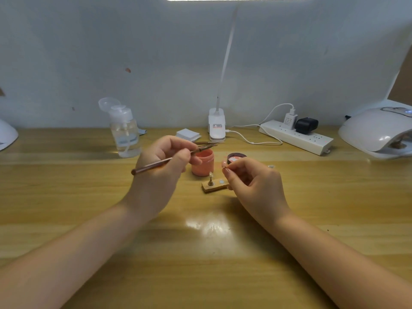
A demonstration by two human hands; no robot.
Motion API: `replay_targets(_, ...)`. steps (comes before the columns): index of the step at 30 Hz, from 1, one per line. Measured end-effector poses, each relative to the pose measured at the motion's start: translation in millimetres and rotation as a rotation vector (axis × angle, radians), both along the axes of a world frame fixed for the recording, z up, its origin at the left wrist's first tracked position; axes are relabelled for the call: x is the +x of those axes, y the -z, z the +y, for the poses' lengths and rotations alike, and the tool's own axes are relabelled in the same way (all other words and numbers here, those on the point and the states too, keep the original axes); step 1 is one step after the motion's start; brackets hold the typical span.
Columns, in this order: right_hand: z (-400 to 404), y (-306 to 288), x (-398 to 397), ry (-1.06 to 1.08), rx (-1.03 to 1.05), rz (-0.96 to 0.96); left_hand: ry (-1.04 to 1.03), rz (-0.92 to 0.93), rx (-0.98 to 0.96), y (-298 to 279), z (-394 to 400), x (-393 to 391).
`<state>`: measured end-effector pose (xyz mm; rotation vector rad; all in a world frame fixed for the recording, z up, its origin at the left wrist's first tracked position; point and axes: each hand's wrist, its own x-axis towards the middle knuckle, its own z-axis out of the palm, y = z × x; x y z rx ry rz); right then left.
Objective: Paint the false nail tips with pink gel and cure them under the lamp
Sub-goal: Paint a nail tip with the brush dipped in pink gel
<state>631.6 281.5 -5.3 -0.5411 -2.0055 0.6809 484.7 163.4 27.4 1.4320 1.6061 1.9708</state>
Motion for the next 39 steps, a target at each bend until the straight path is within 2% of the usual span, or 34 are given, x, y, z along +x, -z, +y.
replay_targets(7, 0, -1, 1, 0.002, 0.003, 0.007, 0.04, 0.303, 0.044, 11, -7, 15)
replay_targets(10, 0, 0, 1, 0.008, 0.005, 0.011, 0.016, 0.356, 0.043, 11, -8, 17)
replay_targets(13, 0, 0, 1, 0.006, -0.005, 0.018, 0.003, 0.332, 0.018, 11, -7, 17)
replay_targets(18, 1, 1, 1, 0.006, -0.015, 0.017, 0.037, 0.19, 0.025, 10, -9, 18)
replay_targets(26, 2, 1, 1, 0.002, -0.015, 0.005, 0.036, 0.245, -0.009, 12, -8, 20)
replay_targets(39, 3, 2, 0, -0.007, -0.052, 0.014, 0.051, 0.041, 0.025, 12, -5, 20)
